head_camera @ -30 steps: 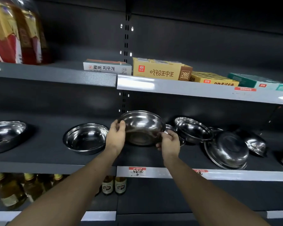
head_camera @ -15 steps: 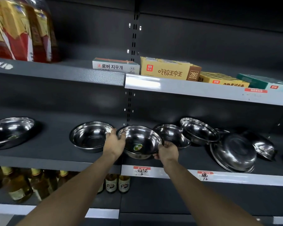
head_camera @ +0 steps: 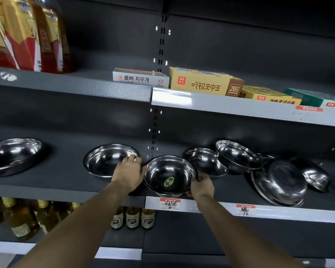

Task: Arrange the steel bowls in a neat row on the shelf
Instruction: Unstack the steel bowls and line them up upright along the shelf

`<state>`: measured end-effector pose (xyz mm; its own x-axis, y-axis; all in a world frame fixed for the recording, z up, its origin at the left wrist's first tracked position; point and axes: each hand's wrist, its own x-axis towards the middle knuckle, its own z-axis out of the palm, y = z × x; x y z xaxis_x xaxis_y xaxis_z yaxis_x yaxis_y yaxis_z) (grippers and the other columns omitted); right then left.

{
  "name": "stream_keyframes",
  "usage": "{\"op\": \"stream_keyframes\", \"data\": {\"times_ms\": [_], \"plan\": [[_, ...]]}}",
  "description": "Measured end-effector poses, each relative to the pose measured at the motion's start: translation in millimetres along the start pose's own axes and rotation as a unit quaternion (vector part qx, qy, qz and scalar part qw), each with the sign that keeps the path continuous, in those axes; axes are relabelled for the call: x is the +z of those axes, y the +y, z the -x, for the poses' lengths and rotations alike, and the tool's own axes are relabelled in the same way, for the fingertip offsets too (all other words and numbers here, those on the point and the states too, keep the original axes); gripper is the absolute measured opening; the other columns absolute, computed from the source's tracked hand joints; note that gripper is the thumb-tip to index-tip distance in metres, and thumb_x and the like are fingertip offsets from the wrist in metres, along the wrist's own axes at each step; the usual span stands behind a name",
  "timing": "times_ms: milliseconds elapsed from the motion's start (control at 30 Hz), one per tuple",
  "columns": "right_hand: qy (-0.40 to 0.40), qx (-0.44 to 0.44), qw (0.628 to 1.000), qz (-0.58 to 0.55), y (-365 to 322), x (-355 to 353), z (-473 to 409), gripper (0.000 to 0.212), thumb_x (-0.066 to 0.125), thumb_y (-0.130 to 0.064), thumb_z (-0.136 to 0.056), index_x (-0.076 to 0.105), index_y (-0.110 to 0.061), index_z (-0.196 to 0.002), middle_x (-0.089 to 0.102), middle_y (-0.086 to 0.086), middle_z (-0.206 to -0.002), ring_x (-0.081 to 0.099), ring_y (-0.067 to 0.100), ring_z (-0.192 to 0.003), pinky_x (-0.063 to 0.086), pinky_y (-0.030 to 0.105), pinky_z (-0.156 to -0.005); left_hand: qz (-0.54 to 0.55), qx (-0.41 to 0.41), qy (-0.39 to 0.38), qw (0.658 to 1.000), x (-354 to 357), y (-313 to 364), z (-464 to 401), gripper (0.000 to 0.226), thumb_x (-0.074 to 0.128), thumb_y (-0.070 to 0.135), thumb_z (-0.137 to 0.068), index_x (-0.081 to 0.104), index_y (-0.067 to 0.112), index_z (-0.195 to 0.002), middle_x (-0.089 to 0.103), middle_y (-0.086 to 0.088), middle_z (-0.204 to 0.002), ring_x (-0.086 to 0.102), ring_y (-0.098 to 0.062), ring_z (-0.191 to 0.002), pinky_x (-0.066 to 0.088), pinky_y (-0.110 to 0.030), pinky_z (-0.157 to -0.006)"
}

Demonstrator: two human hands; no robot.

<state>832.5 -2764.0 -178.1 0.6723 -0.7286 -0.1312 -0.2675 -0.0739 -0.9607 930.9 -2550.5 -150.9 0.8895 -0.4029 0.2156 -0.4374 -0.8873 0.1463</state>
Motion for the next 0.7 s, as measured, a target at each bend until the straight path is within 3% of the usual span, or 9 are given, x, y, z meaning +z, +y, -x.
{"op": "stream_keyframes", "data": {"times_ms": [167, 400, 700], "plan": [[0.004, 0.003, 1.000, 0.015, 1, 5, -1, 0.025, 0.054, -0.017, -0.097, 0.058, -0.013, -0.121, 0.069, 0.004, -0.096, 0.072, 0.023, -0.064, 0.054, 0.024, -0.043, -0.004, 0.000, -0.009, 1.000, 1, -3, 1, 0.050, 0.035, 0.044, -0.101, 0.045, 0.017, -0.141, 0.047, -0.007, -0.140, 0.045, -0.028, -0.129, 0.039, -0.040, -0.107], [-0.021, 0.050, 0.998, -0.007, 3, 13, -5, 0.022, 0.060, -0.012, -0.092, 0.063, -0.005, -0.113, 0.073, 0.013, -0.087, 0.069, 0.019, -0.047, 0.052, 0.022, -0.040, 0.025, -0.011, 0.004, 1.000, -4, -5, -1, 0.045, 0.036, 0.042, -0.102, 0.049, 0.016, -0.136, 0.051, -0.007, -0.134, 0.048, -0.027, -0.125, 0.042, -0.039, -0.102], [0.005, 0.072, 0.997, -0.028, 5, -14, -17, 0.030, 0.060, -0.035, -0.096, 0.063, -0.007, -0.106, 0.071, 0.007, -0.079, 0.066, 0.016, -0.047, 0.053, 0.024, -0.041, 0.032, 0.005, 0.006, 0.999, -7, 17, -11, 0.040, 0.037, 0.041, -0.102, 0.052, 0.014, -0.127, 0.053, -0.007, -0.127, 0.050, -0.026, -0.120, 0.044, -0.039, -0.097]]}}
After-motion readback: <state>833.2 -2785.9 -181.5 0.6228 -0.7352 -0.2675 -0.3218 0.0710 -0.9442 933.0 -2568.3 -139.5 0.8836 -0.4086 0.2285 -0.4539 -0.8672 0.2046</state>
